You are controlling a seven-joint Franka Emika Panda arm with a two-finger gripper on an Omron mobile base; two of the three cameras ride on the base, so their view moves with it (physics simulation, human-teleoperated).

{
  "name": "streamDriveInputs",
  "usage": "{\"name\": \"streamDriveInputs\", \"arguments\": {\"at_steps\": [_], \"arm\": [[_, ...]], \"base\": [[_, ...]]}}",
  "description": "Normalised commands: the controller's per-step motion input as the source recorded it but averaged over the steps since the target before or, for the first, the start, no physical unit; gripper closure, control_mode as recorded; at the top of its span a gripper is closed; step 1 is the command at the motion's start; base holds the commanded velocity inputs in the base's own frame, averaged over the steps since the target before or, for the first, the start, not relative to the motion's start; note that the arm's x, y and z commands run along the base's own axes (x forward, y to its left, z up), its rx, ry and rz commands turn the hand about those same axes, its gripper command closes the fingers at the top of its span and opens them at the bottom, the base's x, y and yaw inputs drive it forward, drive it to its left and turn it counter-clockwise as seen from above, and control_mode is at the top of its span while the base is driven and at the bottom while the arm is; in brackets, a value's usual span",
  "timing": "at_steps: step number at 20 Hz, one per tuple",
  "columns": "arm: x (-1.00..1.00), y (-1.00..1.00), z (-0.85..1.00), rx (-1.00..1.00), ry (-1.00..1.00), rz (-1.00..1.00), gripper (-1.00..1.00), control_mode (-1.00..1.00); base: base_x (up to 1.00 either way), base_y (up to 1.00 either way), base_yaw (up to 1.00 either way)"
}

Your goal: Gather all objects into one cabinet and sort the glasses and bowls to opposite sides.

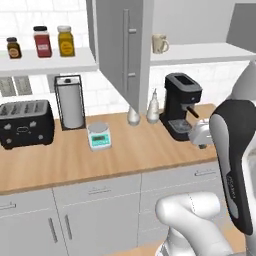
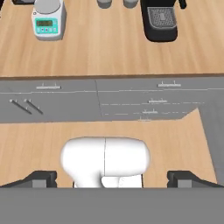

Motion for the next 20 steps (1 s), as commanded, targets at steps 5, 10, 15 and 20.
{"name": "streamDriveInputs", "arguments": {"at_steps": [5, 10, 15, 20], "arm": [[0.00, 0.00, 0.00, 0.00, 0.00, 0.00, -1.00, 1.00], [0.00, 0.00, 0.00, 0.00, 0.00, 0.00, -1.00, 1.00], [0.00, 0.00, 0.00, 0.00, 0.00, 0.00, -1.00, 1.00], [0.00, 0.00, 0.00, 0.00, 0.00, 0.00, -1.00, 1.00]], "base": [[0.70, -0.06, 0.34], [0.30, -0.42, 0.08], [0.10, -0.40, -0.09], [0.21, -0.35, -0.18]]}}
